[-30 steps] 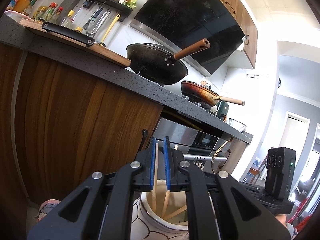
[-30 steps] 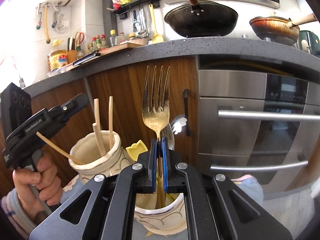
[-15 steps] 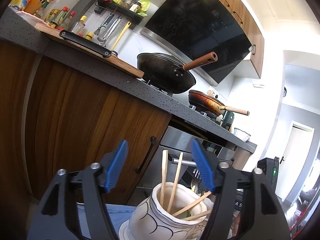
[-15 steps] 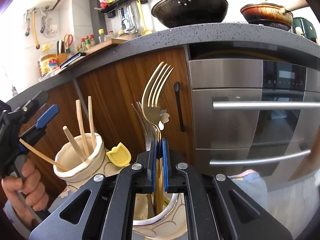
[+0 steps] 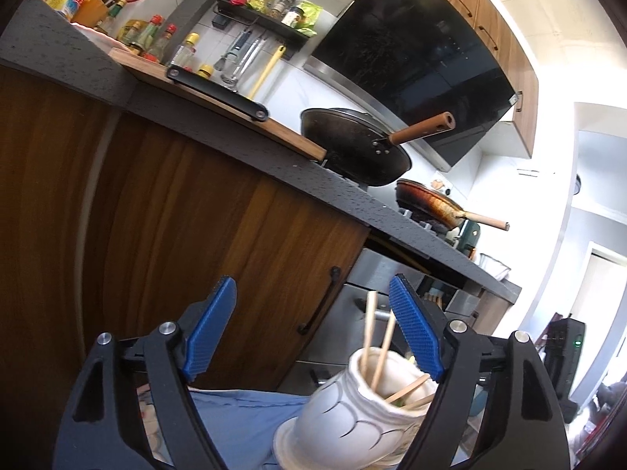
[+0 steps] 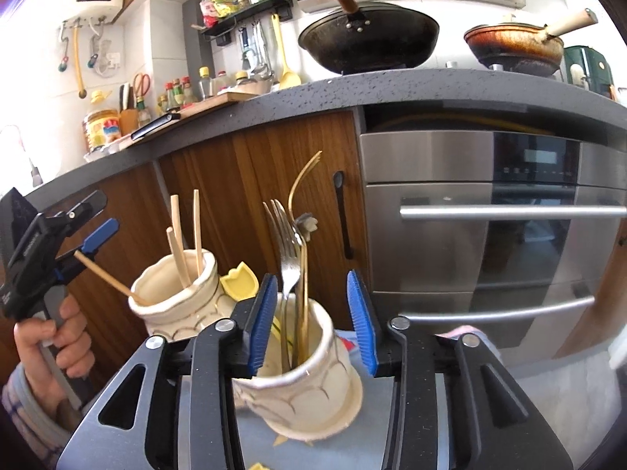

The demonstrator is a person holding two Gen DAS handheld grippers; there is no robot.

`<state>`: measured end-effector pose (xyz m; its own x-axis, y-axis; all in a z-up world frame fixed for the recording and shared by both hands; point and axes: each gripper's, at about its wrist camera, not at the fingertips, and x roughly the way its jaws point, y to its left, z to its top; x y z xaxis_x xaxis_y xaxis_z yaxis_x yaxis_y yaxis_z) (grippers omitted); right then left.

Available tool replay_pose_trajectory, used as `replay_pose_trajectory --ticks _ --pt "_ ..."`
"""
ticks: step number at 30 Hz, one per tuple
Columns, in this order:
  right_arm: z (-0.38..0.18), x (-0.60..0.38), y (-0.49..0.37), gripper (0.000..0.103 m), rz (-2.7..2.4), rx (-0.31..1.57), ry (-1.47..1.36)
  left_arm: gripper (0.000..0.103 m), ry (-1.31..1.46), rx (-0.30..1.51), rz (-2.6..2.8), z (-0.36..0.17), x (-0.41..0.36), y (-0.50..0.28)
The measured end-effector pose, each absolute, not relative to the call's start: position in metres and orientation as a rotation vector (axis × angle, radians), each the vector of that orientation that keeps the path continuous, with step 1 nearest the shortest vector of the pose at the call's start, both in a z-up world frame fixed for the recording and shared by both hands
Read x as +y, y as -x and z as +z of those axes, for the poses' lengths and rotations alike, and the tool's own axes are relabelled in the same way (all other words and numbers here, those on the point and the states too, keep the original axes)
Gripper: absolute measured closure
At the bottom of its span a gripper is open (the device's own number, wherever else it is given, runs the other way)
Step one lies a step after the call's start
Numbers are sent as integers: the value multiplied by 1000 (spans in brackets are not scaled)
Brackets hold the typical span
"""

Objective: Organize utensils
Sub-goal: 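Move both tools back toward the remaining utensils on the cloth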

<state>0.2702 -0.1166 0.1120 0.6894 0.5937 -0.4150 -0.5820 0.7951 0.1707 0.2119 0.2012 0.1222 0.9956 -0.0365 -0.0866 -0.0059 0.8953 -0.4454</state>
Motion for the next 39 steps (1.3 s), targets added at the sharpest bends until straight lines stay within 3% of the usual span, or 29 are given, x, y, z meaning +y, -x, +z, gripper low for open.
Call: replay_pose_trajectory --ticks 12,25,39 --pt "78 -126 -240 55 656 570 33 24 436 196 26 103 199 -179" --pt "35 -129 -210 52 658 688 56 24 315 348 -42 85 135 -155" --pt "26 -140 -200 31 651 735 15 24 248 561 -65 42 87 -137"
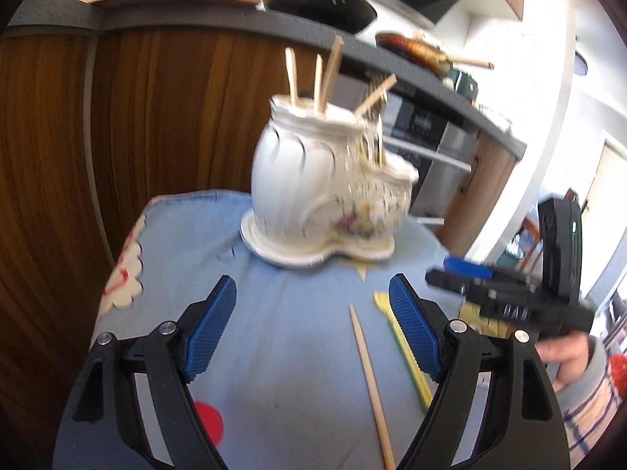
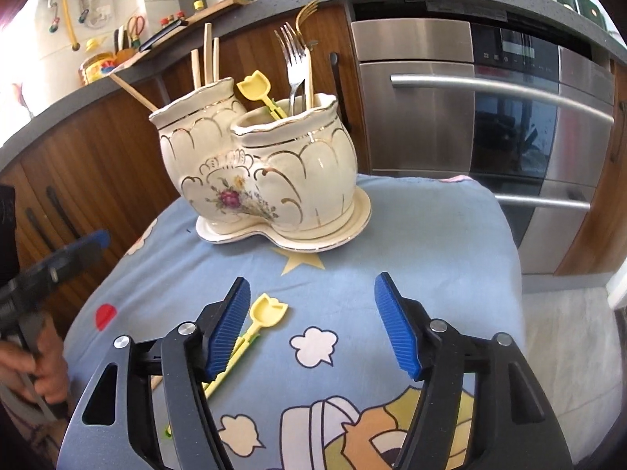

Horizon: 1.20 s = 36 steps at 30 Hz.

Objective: Organize utensils
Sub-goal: 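Move both tools back toward the remaining utensils on the cloth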

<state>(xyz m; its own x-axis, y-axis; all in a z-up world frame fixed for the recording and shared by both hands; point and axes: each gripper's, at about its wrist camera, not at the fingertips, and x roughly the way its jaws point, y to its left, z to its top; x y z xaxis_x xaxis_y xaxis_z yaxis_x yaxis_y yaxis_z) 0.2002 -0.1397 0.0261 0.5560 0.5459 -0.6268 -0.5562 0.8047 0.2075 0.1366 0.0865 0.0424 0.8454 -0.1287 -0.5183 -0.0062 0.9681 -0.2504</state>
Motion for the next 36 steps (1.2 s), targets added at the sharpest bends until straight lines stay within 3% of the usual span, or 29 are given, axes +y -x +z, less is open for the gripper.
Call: replay_pose_trajectory --ticks 6,15,20,23,24,26,28,33,36 --pt "23 -141 -203 21 646 763 2 24 208 623 -76 30 72 -135" --pt "16 -133 -207 21 649 829 47 26 42 723 -120 17 38 -138" --pt "14 -129 -205 21 660 838 71 42 -30 789 -141 6 23 -142" --pt "14 -127 -202 21 668 834 91 56 -44 830 -160 -1 19 -145" --pt "14 -126 -201 21 673 833 100 69 -49 844 -163 -5 18 -146" --pt "14 -123 -199 21 681 832 113 76 -54 840 -160 -6 18 -145" --pt "14 -120 -195 21 692 833 127 94 -54 844 -147 -6 22 -147" --pt "10 -107 -184 21 747 859 172 97 -25 861 -80 -6 40 -155" --pt "5 -94 -175 31 786 880 236 97 -12 861 -48 -4 51 -160"
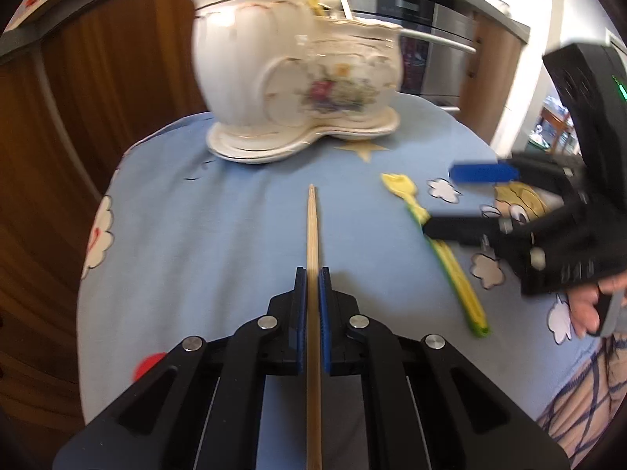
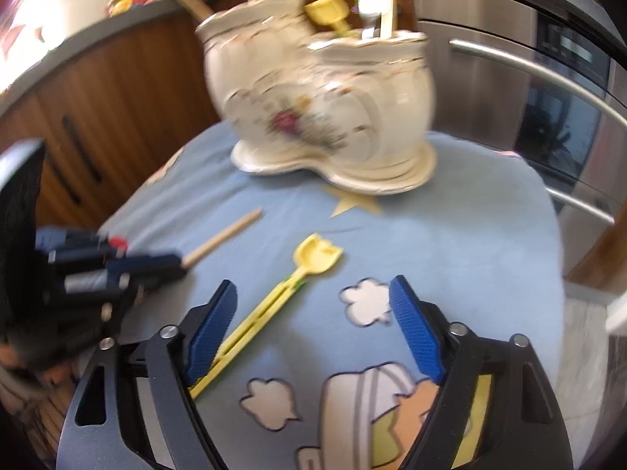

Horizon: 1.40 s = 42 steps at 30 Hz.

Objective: Organize utensils
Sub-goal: 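Move both tools back toward the remaining utensils on the cloth, then grasp the wooden chopstick with the left tool while the right tool grasps the yellow utensil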

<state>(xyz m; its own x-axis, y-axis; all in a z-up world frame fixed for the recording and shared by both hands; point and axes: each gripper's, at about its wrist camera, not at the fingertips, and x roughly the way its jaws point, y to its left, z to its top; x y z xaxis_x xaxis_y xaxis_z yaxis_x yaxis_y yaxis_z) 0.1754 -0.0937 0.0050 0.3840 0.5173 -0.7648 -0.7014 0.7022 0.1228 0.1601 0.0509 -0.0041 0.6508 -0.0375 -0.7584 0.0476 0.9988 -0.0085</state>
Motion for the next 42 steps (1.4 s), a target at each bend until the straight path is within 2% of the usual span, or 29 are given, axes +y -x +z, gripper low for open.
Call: replay_pose_trajectory --ticks 7,10,12,13,14,16,20,22,28,32,35,42 --pt "1 -79 -175 44 780 903 294 97 -22 874 -23 -2 60 -169" --pt "1 -75 -173 58 779 890 338 97 -27 889 -29 -3 59 -173" --pt "2 -73 -172 73 806 887 358 97 -27 900 -33 -4 59 -175" --pt "3 -73 -172 75 822 886 369 97 -25 905 -35 -4 58 -176" --pt "2 -74 -174 83 833 884 384 97 -25 912 -37 -3 59 -178" --pt "4 -79 -176 92 849 879 414 97 -31 927 -42 -3 59 -181" --pt "6 -90 -177 92 843 866 465 95 -62 967 -67 -2 57 -188" --pt "6 -94 -180 92 832 869 487 85 -62 989 -83 -1 59 -191" --pt "6 -96 -178 92 827 898 523 77 -155 1084 -126 3 55 -205" --pt "5 -94 -181 91 841 911 529 76 -226 1147 -164 4 51 -213" --pt "5 -96 -183 86 839 915 519 76 -253 1189 -191 5 50 -220" --pt "4 -96 -182 86 835 907 522 76 -249 1250 -221 7 48 -234"
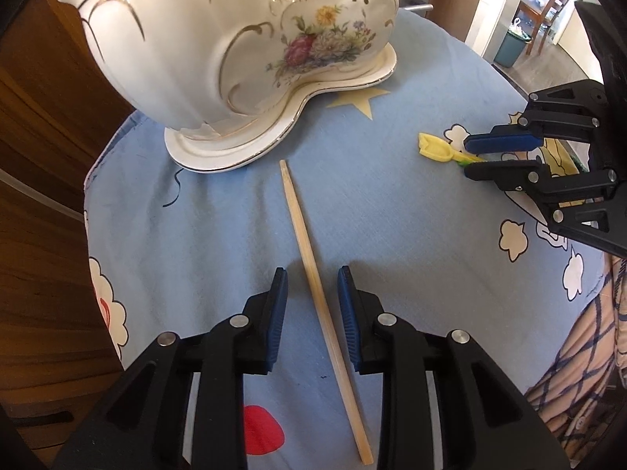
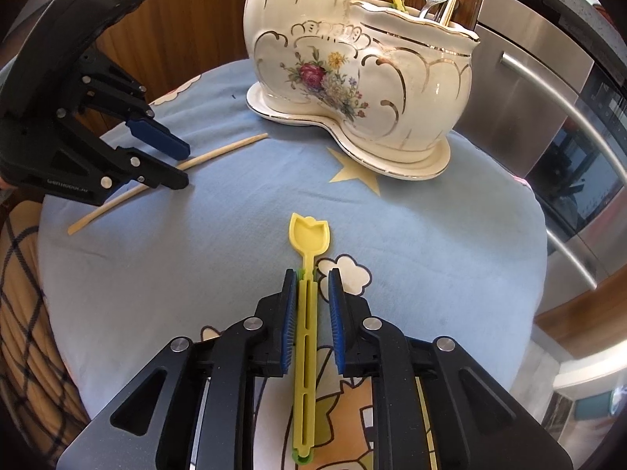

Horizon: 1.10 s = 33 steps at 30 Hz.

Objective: Organize utensils
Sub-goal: 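Grasp the wooden chopstick with the left tool while the right tool grasps the yellow utensil, then lift the chopstick and yellow utensil and carry them above the ceramic holder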

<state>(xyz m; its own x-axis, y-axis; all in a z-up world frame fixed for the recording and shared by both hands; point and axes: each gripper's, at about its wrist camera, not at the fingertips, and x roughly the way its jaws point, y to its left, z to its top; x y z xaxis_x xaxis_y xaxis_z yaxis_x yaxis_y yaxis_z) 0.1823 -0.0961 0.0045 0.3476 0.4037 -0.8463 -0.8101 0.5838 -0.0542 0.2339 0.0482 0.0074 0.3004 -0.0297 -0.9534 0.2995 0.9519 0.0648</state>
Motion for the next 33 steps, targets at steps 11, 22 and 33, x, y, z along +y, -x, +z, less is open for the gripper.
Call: replay_pose_trajectory --ticks 11,22,33 --pt "3 -107 -181 92 850 906 475 77 -230 1260 -253 7 53 -238" --pt "24 -128 -190 92 855 856 311 97 -192 1201 -218 3 57 -222" --pt "47 -144 -197 92 849 766 162 97 -42 1008 -183 12 87 -180"
